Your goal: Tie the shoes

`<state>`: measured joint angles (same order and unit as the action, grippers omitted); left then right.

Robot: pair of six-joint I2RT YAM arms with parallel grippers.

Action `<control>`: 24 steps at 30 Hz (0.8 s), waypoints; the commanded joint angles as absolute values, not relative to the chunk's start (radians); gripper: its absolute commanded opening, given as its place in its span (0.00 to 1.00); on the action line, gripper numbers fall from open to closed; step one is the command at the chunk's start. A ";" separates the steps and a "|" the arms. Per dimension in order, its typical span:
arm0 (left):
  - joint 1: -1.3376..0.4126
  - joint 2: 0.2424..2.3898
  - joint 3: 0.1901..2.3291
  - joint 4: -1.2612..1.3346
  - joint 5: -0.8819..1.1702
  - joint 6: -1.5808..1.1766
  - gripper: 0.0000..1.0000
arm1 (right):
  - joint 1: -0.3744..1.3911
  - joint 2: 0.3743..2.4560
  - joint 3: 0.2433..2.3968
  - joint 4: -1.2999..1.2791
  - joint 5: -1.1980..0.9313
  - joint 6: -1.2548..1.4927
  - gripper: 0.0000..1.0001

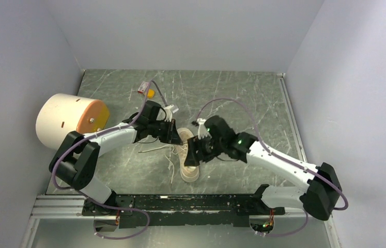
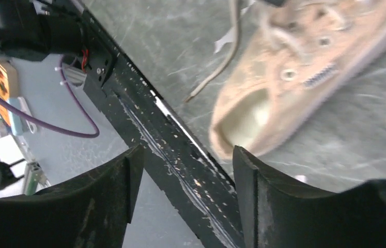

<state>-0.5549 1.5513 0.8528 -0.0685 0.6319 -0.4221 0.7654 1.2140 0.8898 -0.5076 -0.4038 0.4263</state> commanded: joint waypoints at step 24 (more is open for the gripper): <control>-0.520 1.624 0.918 -0.222 0.701 -0.377 0.05 | 1.417 1.884 1.270 -0.723 0.523 1.198 0.51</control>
